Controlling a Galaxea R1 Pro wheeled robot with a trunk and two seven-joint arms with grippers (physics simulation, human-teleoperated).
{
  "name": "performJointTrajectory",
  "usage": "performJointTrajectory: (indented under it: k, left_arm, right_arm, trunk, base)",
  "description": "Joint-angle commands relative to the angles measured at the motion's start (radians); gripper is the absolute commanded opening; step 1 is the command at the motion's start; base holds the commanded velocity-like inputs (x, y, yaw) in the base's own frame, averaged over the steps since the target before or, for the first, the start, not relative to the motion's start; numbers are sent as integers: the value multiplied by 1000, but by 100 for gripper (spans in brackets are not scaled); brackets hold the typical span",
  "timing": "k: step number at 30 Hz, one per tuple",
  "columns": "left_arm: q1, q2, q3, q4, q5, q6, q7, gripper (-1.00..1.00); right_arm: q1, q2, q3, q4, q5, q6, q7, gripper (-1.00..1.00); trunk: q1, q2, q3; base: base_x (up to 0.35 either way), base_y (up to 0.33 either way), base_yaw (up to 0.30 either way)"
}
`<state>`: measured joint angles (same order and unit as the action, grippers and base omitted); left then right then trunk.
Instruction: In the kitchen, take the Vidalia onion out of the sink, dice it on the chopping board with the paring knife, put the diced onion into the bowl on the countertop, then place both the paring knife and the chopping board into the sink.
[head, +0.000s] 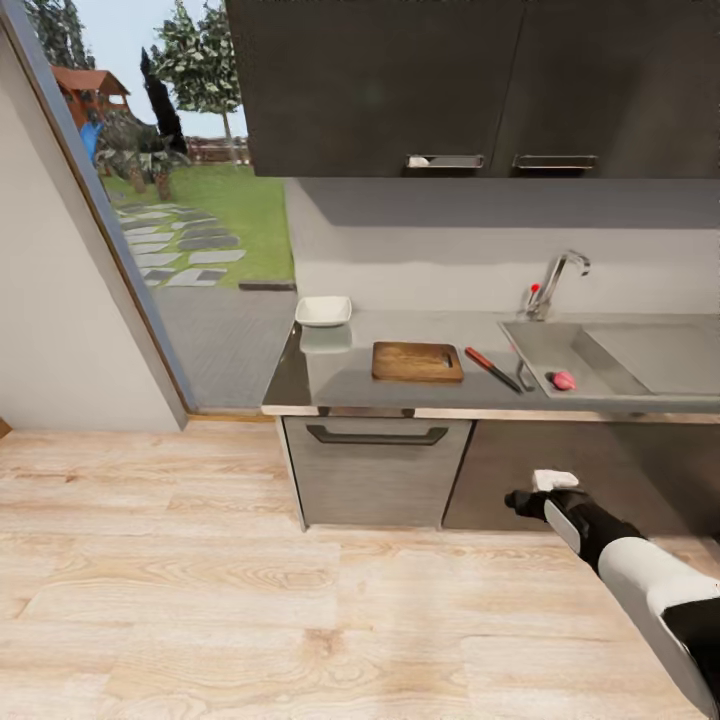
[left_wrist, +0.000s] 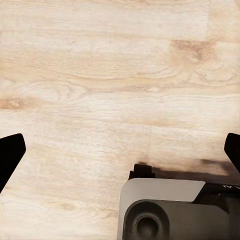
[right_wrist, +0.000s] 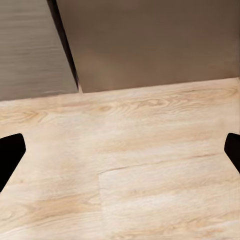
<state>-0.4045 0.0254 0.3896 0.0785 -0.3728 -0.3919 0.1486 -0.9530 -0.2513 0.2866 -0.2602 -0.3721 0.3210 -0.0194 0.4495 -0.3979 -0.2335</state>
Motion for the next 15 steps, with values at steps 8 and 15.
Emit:
performJointTrajectory:
  k: [8, 15]
  left_arm:
    - [-2, 1, 5, 5, -11, -7, 8, 100]
    - [-2, 2, 6, 4, -11, -7, 8, 100]
  right_arm:
    - [123, 86, 9, 222, 5, -501, 18, 100]
    - [454, 167, 8, 242, 8, -923, 43, 100]
  trunk:
    - [0, -2, -2]
    - [0, -2, -2]
  base:
    - [-9, 0, 0]
    - [0, 0, 0]
